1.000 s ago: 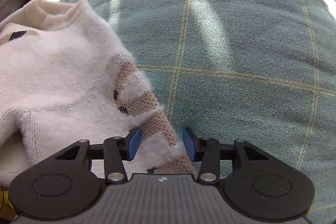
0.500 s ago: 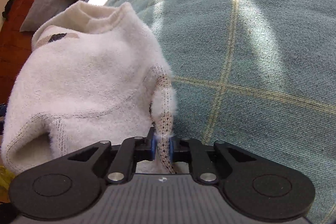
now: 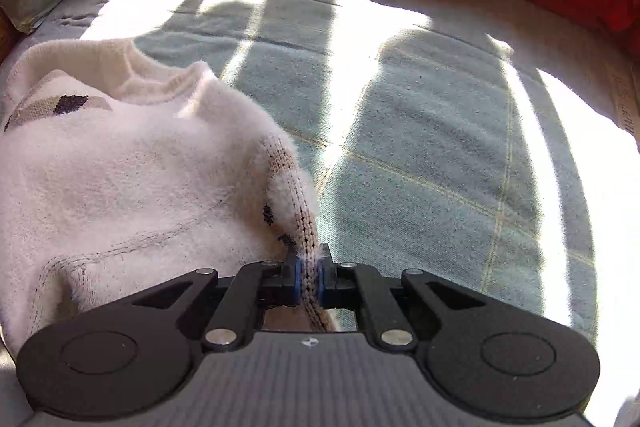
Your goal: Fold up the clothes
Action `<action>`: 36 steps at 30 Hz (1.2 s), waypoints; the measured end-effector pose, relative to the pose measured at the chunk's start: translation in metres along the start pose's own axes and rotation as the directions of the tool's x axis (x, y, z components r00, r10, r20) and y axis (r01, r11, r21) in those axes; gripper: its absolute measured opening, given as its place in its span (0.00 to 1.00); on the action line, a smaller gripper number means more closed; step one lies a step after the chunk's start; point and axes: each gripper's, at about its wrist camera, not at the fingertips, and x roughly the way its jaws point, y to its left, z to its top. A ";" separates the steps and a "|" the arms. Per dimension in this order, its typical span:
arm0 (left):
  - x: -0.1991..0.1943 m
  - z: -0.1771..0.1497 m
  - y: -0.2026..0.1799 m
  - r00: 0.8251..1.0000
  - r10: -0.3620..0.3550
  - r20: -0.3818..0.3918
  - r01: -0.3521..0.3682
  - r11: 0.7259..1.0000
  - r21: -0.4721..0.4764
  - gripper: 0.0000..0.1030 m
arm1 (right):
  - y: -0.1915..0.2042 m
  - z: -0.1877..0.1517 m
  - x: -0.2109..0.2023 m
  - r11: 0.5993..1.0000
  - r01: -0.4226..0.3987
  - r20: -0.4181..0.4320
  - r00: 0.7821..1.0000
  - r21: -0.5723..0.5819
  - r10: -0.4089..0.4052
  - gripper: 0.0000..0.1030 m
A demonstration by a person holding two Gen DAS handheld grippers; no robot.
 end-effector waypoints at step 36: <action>0.038 0.024 0.021 0.999 0.031 -0.026 -0.031 0.999 0.025 0.72 | -0.110 0.048 0.024 0.948 0.237 0.059 0.965 0.214 -0.254 0.30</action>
